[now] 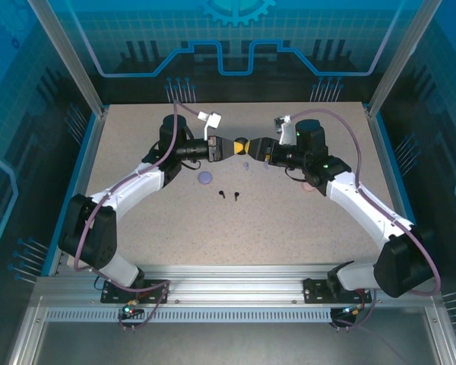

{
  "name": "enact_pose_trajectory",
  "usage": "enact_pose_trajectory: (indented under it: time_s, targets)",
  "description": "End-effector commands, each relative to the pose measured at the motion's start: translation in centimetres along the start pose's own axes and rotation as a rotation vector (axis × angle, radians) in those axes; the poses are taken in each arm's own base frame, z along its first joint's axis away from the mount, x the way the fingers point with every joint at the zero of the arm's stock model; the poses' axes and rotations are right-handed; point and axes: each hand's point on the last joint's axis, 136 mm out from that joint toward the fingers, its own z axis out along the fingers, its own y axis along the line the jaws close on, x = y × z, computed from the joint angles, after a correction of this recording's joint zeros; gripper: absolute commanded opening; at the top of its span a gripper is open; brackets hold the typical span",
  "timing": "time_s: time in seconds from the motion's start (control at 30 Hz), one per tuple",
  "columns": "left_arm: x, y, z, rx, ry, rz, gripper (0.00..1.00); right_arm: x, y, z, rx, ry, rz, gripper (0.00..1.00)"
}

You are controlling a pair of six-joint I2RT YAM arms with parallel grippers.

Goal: Insert the wireless bluetooth earbuds into the charging case

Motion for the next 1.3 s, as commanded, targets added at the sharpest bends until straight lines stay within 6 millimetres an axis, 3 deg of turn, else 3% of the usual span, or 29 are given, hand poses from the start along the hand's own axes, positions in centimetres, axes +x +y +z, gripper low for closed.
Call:
enact_pose_trajectory:
  time_s: [0.0,0.3,0.57,0.67,0.97,1.27]
  targets:
    - [-0.9,-3.6,-0.1,0.097,0.010,0.079,0.00,0.6,-3.7,0.8,0.073,0.009,0.059,0.61]
    - [-0.8,-4.0,-0.1,0.101,0.013,0.084,0.00,0.3,-3.8,0.8,0.067,0.008,0.073,0.59]
    - [-0.6,-3.6,0.1,0.097,0.019,0.078,0.00,1.0,-1.4,-2.7,-0.003,-0.006,-0.004,0.57]
    - [-0.6,-3.6,0.0,0.101,0.021,0.077,0.00,1.3,-0.4,-3.0,-0.057,0.003,-0.040,0.55]
    - [-0.6,-3.9,0.1,0.112,0.027,0.072,0.00,0.9,1.4,-1.2,-0.126,0.036,-0.069,0.48]
    - [-0.6,-4.3,0.2,0.125,0.035,0.072,0.00,0.3,0.8,0.3,-0.110,0.038,-0.056,0.43]
